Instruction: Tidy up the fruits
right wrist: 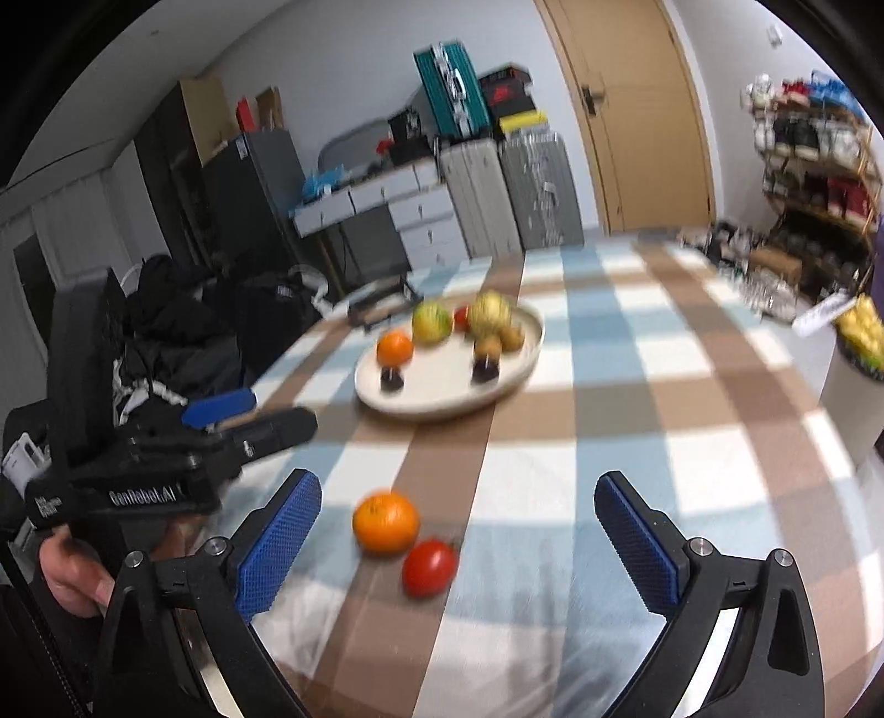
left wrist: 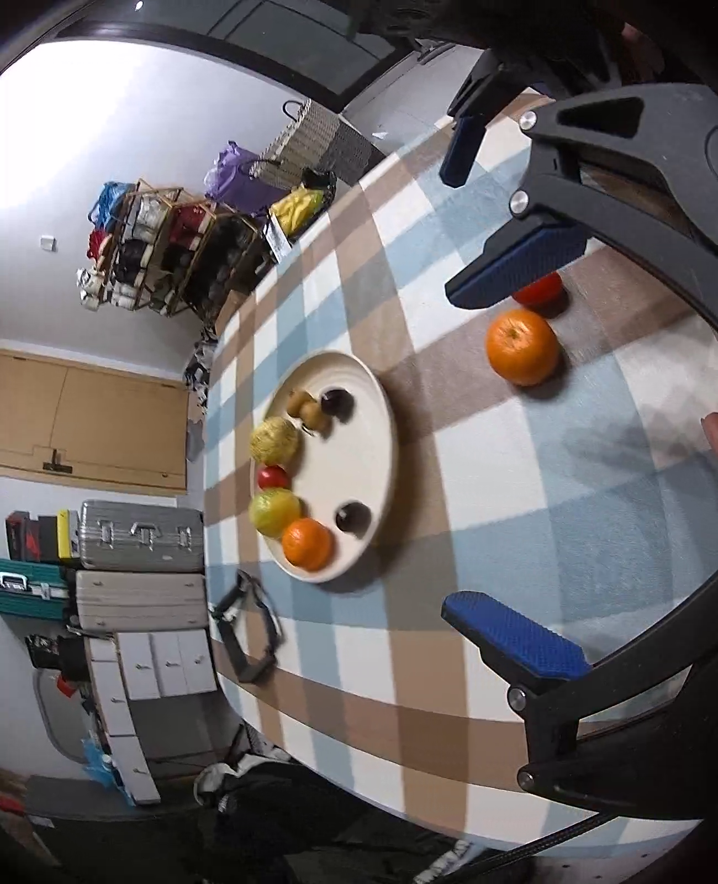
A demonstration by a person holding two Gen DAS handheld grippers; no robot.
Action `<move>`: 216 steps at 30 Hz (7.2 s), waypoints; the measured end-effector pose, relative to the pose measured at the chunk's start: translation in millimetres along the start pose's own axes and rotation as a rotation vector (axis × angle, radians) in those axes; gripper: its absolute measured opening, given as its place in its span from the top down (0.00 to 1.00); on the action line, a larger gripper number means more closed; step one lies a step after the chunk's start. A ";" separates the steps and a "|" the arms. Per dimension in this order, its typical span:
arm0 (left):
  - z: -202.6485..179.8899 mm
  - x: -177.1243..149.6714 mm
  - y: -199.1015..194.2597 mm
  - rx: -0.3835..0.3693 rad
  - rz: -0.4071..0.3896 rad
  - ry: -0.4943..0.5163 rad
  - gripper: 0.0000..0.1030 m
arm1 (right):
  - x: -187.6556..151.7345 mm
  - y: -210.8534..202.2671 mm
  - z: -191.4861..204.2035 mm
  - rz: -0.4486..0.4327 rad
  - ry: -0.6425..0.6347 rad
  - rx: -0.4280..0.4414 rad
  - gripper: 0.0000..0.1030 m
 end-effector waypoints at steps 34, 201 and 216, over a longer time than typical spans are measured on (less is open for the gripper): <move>15.3 -19.3 22.1 -0.021 0.091 -0.040 0.01 | -31.8 37.9 7.3 0.119 -0.032 0.070 0.70; 24.1 29.5 -68.4 0.204 -0.457 0.053 0.01 | 77.2 -43.1 17.9 -0.523 -0.185 -0.129 0.00; 35.3 0.6 -23.8 0.228 -0.427 0.074 0.01 | 34.1 7.0 -8.1 -0.429 -0.148 -0.209 0.00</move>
Point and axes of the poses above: each gripper's, at about its wrist camera, not at the fingertips, and y roughly the way its jaws point, z to its left, x to its top, the point moved 1 cm from there along y, roughly the way its jaws point, and after that the axes turned 6 degrees about -x, right-handed, at the moved point
